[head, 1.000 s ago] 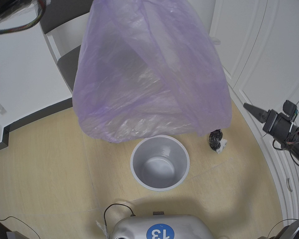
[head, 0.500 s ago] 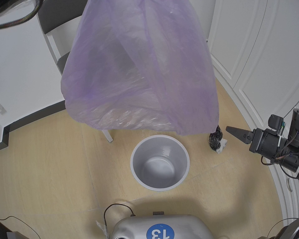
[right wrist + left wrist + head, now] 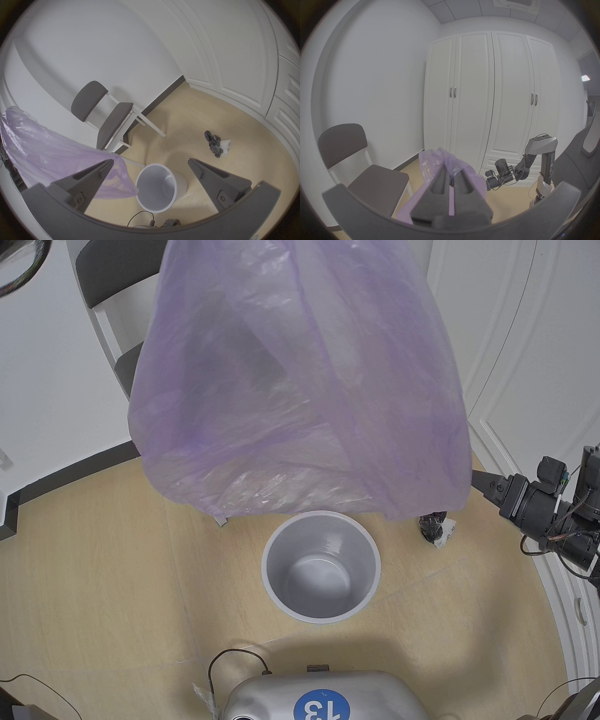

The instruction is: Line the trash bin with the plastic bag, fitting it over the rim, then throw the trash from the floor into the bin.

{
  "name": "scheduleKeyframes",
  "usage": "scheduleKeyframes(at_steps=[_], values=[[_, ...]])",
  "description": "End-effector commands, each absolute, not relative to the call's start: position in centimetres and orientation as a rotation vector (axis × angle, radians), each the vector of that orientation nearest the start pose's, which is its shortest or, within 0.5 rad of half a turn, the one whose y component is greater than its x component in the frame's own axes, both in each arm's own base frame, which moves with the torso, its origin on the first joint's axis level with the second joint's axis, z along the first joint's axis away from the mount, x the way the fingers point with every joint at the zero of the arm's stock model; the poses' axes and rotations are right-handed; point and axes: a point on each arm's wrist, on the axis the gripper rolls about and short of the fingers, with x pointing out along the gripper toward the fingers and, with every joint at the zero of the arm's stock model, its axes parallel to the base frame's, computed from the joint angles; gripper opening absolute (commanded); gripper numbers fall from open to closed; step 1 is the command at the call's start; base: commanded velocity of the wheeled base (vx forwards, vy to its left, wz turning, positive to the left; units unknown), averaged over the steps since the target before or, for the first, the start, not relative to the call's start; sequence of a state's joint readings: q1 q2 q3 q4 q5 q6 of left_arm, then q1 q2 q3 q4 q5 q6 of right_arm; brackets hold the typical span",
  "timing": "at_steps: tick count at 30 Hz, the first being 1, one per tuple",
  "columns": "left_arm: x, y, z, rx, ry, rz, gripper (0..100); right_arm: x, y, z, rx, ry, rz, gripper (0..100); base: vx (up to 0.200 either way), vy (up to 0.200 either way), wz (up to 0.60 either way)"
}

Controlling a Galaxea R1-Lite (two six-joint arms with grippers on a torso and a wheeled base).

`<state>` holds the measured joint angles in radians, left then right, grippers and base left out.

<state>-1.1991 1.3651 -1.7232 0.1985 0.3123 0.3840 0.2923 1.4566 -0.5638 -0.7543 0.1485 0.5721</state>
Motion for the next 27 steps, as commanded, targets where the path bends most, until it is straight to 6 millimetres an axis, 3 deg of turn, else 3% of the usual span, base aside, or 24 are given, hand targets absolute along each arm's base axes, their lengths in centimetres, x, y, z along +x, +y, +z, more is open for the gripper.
scheduleKeyframes(at_steps=[1,9,18,27], values=[[7.1,-16.4,44.2,0.242,-0.289,-0.848,0,22.8,7.2,19.2,0.556,0.278,0.393,100,0.0,0.0,0.0],[7.2,-16.7,44.2,0.243,-0.288,-0.849,0,22.2,7.4,19.2,0.676,0.367,0.538,100,0.0,0.0,0.0],[7.3,-16.9,44.4,0.24,-0.292,-0.848,0,21.6,7.5,18.9,0.695,0.413,0.615,100,0.0,0.0,0.0],[7.4,-17.2,44.5,0.237,-0.294,-0.85,0,21.3,9.1,17.8,0.683,0.48,0.662,100,0.0,0.0,0.0]])
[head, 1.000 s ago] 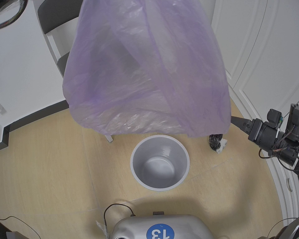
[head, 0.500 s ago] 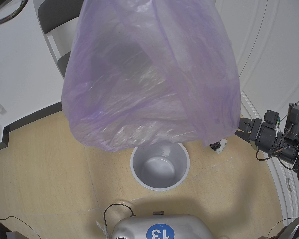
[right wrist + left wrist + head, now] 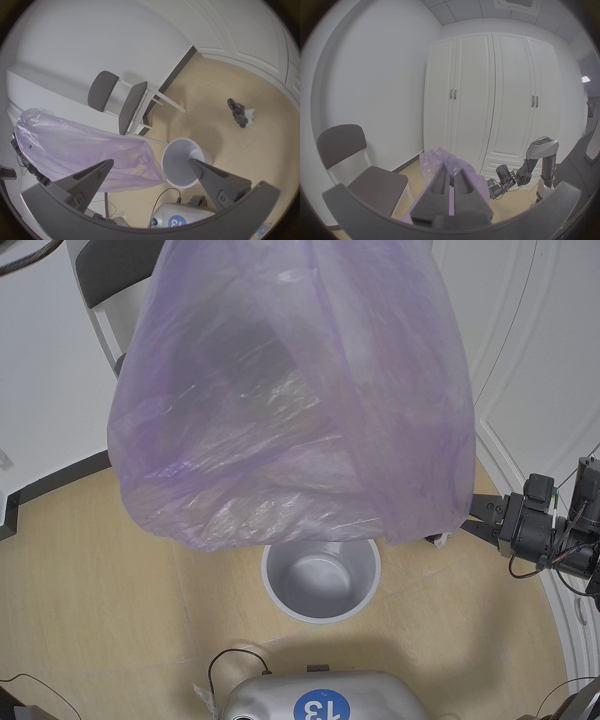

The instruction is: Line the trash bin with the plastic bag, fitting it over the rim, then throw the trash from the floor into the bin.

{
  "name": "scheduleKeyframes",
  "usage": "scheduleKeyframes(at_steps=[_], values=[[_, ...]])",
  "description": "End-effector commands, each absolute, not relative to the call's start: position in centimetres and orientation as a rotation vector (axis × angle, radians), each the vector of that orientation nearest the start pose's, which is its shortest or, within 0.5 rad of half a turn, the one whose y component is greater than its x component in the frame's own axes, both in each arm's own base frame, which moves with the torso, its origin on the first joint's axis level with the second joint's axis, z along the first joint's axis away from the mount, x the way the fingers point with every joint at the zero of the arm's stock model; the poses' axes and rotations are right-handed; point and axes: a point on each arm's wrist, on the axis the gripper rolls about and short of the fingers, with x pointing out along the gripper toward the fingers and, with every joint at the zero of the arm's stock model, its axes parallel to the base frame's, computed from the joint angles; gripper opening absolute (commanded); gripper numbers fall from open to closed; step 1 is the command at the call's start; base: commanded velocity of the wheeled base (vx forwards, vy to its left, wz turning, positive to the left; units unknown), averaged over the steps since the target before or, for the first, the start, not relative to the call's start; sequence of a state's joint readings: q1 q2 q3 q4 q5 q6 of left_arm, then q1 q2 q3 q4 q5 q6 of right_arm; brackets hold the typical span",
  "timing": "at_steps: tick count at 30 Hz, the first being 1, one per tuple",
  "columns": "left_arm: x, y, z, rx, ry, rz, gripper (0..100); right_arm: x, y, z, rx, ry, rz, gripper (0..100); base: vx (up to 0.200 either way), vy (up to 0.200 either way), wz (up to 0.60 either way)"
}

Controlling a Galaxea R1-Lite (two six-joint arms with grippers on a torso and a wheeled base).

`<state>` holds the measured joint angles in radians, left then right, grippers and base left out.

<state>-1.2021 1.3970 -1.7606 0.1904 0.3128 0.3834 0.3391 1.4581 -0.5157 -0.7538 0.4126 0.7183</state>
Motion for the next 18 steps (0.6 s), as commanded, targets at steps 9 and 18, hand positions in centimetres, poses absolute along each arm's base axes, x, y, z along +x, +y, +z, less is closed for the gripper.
scheduleKeyframes(at_steps=[9,18], values=[[7.3,-17.2,44.5,0.236,-0.296,-0.853,0,21.0,10.1,16.7,0.662,0.531,0.687,100,0.0,0.0,0.0],[7.1,-17.2,44.6,0.23,-0.302,-0.862,0,21.8,11.6,15.4,0.651,0.509,0.648,100,0.0,0.0,0.0]])
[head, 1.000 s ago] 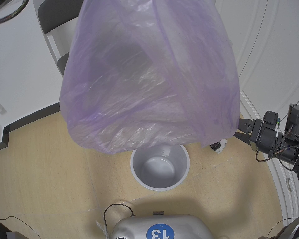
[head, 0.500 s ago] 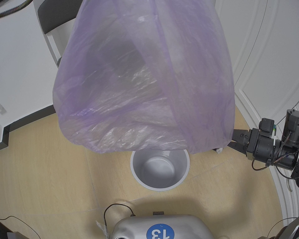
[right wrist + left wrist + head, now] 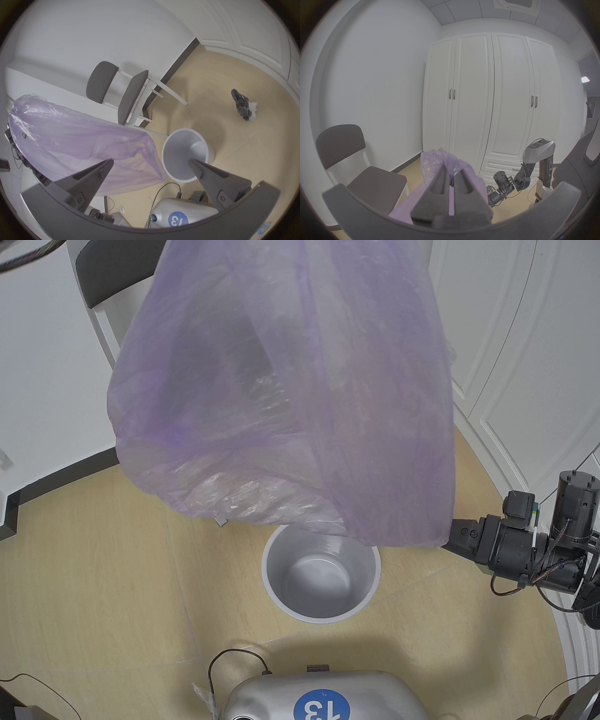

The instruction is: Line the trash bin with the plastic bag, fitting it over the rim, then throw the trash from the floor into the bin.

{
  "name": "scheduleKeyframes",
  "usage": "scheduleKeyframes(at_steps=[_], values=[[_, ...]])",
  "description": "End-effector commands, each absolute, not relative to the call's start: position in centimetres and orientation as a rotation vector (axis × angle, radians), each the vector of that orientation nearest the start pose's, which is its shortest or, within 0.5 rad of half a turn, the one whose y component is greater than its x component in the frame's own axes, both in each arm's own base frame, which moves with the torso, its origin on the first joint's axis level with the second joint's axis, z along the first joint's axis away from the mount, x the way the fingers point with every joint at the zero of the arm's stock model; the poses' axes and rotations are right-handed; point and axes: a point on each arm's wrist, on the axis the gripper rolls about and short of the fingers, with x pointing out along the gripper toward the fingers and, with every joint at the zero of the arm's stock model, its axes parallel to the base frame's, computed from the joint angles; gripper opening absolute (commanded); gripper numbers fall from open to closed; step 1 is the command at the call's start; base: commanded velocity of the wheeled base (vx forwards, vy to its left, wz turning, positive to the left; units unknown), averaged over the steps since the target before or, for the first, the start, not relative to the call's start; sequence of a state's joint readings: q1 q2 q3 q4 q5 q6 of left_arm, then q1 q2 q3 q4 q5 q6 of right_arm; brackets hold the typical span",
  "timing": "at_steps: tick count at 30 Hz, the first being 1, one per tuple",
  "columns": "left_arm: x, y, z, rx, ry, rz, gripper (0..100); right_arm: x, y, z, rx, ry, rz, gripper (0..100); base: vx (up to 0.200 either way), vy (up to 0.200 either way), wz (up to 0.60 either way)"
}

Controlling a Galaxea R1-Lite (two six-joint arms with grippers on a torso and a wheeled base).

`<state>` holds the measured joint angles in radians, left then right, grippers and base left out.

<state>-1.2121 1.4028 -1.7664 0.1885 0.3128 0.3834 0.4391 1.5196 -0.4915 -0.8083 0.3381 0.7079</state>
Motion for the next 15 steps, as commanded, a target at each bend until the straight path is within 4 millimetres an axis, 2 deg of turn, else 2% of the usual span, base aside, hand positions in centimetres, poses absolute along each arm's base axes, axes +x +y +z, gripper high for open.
scheduleKeyframes(at_steps=[1,7,8,15], values=[[7.08,-17.23,44.65,0.23,-0.302,-0.862,0,21.92,11.59,15.14,0.652,0.502,0.647,100,0.0,0.0,0.0],[7.08,-17.23,44.63,0.231,-0.301,-0.863,0,21.78,11.58,15.23,0.659,0.425,0.67,100,0.0,0.0,0.0],[7.08,-17.23,44.63,0.231,-0.301,-0.863,0,21.71,11.5,15.36,0.66,0.42,0.67,0,0.0,0.0,0.0],[7.14,-17.38,44.36,0.237,-0.29,-0.865,0,21.77,11.24,15.46,0.662,0.413,0.66,0,0.0,0.0,0.0]])
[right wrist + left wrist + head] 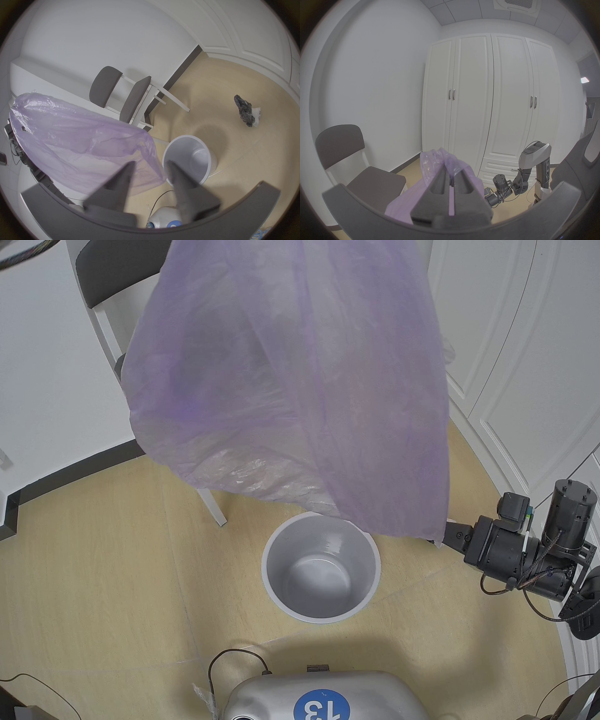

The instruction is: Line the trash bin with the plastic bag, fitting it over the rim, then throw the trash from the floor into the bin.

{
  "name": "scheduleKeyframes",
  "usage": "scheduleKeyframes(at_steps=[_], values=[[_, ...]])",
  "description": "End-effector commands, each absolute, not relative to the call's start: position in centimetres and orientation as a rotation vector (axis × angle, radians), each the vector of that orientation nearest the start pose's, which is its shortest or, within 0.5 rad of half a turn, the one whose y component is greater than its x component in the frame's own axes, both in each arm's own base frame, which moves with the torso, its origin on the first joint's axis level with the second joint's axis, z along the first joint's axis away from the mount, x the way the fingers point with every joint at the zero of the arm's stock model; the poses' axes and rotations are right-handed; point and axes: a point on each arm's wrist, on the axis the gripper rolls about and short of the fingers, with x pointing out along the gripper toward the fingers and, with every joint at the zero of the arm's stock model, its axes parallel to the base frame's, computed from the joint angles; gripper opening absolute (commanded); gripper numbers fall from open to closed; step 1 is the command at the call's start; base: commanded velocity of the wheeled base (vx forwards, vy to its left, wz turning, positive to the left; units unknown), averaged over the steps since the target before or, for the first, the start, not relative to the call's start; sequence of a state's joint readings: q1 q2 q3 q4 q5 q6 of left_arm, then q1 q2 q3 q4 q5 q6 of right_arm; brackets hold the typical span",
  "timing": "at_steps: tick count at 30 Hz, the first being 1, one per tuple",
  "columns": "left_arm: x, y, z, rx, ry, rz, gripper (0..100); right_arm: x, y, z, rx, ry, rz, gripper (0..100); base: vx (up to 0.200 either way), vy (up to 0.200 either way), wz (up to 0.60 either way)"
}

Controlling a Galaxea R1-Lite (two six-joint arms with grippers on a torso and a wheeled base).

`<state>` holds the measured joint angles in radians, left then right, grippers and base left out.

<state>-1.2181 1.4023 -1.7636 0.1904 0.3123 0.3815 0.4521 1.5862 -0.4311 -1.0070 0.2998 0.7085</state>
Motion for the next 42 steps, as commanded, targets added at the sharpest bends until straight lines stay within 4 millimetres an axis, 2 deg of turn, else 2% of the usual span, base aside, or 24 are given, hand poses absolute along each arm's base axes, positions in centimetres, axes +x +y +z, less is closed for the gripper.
scheduleKeyframes(at_steps=[1,5,9,13,17,22,27,33,40,42], values=[[7.2,-17.4,44.3,0.237,-0.289,-0.866,0,21.8,11.2,15.5,0.662,0.413,0.66,0,0.0,0.0,0.0],[7.2,-17.5,44.1,0.242,-0.279,-0.865,0,21.8,10.8,15.5,0.66,0.404,0.645,0,0.0,0.0,0.0],[7.5,-17.7,43.5,0.268,-0.247,-0.824,0,20.8,10.2,15.9,0.619,0.371,0.652,0,0.0,0.0,0.0],[8.8,-18.0,42.4,0.328,-0.164,-0.7,0,20.4,9.2,16.6,0.599,0.324,0.625,0,0.0,0.0,0.0],[10.3,-17.8,41.3,0.361,-0.087,-0.644,0,20.6,8.9,16.9,0.573,0.304,0.506,0,0.0,0.0,0.0],[12.4,-17.9,39.7,0.319,0.005,-0.561,0,19.0,8.3,17.5,0.502,0.353,0.43,0,0.0,0.0,0.0],[13.6,-17.5,37.6,0.256,0.101,-0.508,0,17.0,7.8,18.5,0.468,0.383,0.402,0,0.0,0.0,0.0],[14.4,-16.8,35.5,0.196,0.166,-0.497,0,15.0,7.6,18.7,0.439,0.396,0.384,0,0.0,0.0,0.0],[15.0,-16.1,34.6,0.118,0.149,-0.506,0,13.4,7.5,18.7,0.419,0.4,0.377,0,0.0,0.0,0.0],[15.3,-15.6,33.7,0.098,0.155,-0.498,0,12.6,7.4,18.8,0.409,0.396,0.375,0,0.0,0.0,0.0]])
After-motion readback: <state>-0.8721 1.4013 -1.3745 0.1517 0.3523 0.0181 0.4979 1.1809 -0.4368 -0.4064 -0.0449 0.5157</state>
